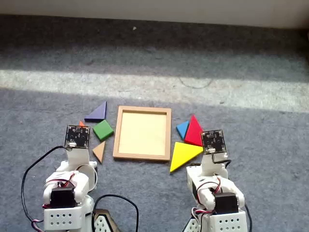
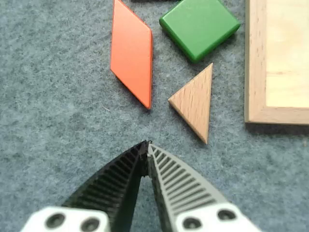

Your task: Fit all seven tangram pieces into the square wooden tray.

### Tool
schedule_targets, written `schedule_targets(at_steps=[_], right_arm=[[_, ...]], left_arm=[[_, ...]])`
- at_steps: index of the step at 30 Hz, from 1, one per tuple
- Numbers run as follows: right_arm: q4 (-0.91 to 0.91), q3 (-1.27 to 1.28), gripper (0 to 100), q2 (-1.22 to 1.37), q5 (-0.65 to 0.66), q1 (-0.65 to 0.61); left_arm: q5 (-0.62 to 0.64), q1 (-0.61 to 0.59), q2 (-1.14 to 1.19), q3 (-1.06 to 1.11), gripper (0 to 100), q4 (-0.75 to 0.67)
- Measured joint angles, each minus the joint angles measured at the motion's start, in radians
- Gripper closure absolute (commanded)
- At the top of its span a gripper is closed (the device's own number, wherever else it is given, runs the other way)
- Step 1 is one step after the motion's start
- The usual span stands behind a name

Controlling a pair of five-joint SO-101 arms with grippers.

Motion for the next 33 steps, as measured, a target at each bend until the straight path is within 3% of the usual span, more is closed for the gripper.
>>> schedule_targets(at_steps=[29, 33], right_arm=[[0.0, 0.0, 98.9, 0.0, 0.0, 0.0], [0.0, 0.0, 98.9, 0.0, 0.0, 0.0]], left_arm=[[0.0, 0.0, 0.0, -0.081, 99, -0.002], [0.0, 0.0, -0.002, -0.1, 99, -0.052]])
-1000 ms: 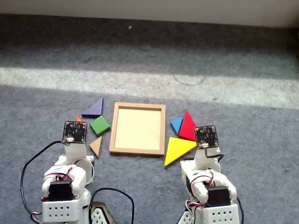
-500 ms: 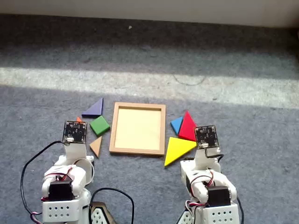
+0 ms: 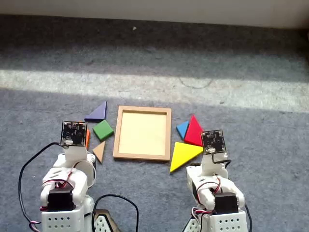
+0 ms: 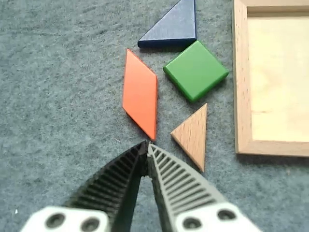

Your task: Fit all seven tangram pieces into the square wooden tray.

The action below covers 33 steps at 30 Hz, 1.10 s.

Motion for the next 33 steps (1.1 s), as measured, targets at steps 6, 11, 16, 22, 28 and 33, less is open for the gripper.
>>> schedule_targets(at_steps=[6, 11, 16, 22, 28, 33], right_arm=[[0.0, 0.0, 98.9, -0.002, 0.006, 0.11], [-0.029, -0.097, 98.9, -0.002, 0.25, 0.249], [-0.054, -0.245, 92.6, -0.003, 0.318, 0.301], [-0.032, -0.394, 86.0, -0.005, 0.351, 0.29], [-0.029, -0.523, 78.7, 0.242, 0.351, 0.195], [-0.008, -0.667, 74.2, 0.611, 0.35, 0.137]], left_arm=[[0.0, 0.0, 0.0, 0.0, 99, -0.012], [0.0, 0.0, 0.0, 0.0, 99, -0.021], [-0.106, 0.0, 0.0, 0.0, 99, -0.021], [-0.253, 0.0, 0.002, 0.015, 99, -0.025], [-0.262, 0.002, 0.0, 0.015, 91, -0.025], [-0.262, -0.017, 0.0, 0.015, 77, -0.025]])
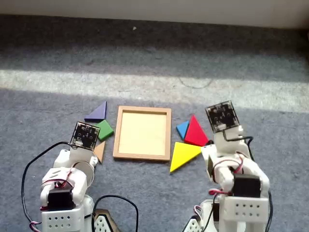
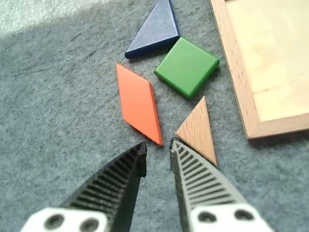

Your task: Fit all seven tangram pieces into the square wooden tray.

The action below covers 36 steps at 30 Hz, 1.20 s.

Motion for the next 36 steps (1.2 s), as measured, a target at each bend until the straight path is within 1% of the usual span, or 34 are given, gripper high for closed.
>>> schedule_targets(at_steps=[6, 8, 12, 15, 17, 24, 30, 36], right_arm=[[0.0, -0.141, 74.1, 0.341, -0.083, -0.114], [-0.003, -0.178, 74.0, 0.43, -0.103, -0.15], [-0.095, -0.207, 73.6, 0.592, -0.141, -0.193], [-0.147, -0.207, 68.4, 0.707, -0.144, -0.219], [-0.163, -0.221, 66.1, 0.783, -0.144, -0.224], [-0.258, -0.304, 66.1, 1.028, -0.144, -0.224], [-0.279, -0.393, 66.2, 1.162, -0.144, -0.222], [-0.321, -0.416, 66.3, 1.263, -0.144, -0.222]], left_arm=[[0.083, -0.112, 0.0, 0.0, 76, 0.0], [0.089, -0.127, 0.0, 0.0, 76, 0.0], [0.091, -0.138, 0.0, 0.0, 76, 0.0], [0.091, -0.138, 0.0, 0.0, 76, 0.0], [0.091, -0.138, 0.0, 0.0, 76, 0.0], [0.091, -0.138, 0.0, 0.0, 76, 0.0], [0.091, -0.138, 0.0, 0.0, 76, 0.0], [0.091, -0.138, 0.0, 0.0, 76, 0.0]])
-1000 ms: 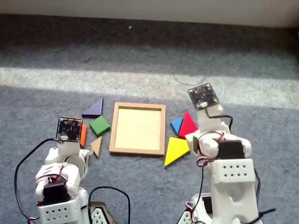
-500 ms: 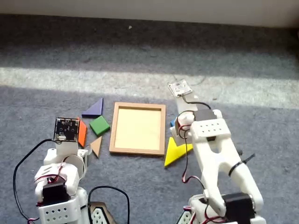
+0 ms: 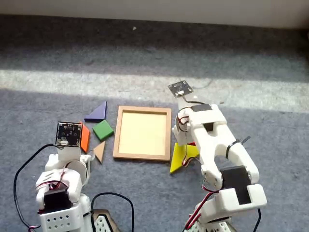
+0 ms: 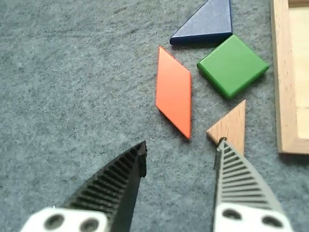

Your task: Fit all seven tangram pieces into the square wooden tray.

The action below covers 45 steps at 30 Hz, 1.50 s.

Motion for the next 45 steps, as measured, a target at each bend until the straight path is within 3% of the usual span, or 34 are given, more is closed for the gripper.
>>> schedule_targets(at_steps=[7, 15, 23, 36, 42, 45], right_arm=[[-0.015, -0.005, 67.4, 0.023, 0.04, 0.017], [-0.02, -0.006, 87.8, 0.023, 0.046, 0.031], [-0.009, -0.049, 87.8, 0.023, 0.046, 0.068], [0.31, -0.285, 87.2, 0.025, 0.046, 0.081], [0.399, -0.299, 71.7, 0.015, 0.046, 0.055], [0.394, -0.242, 69.0, -0.069, 0.029, 0.031]], left_arm=[[0.0, 0.0, 0.0, 0.0, 76, 0.0], [0.0, 0.0, 0.0, 0.0, 76, 0.0], [0.0, 0.0, 0.0, 0.0, 76, 0.0], [0.0, 0.0, 0.0, 0.0, 76, 0.0], [0.0, 0.0, 0.0, 0.0, 76, 0.0], [0.0, 0.0, 0.0, 0.0, 76, 0.0]])
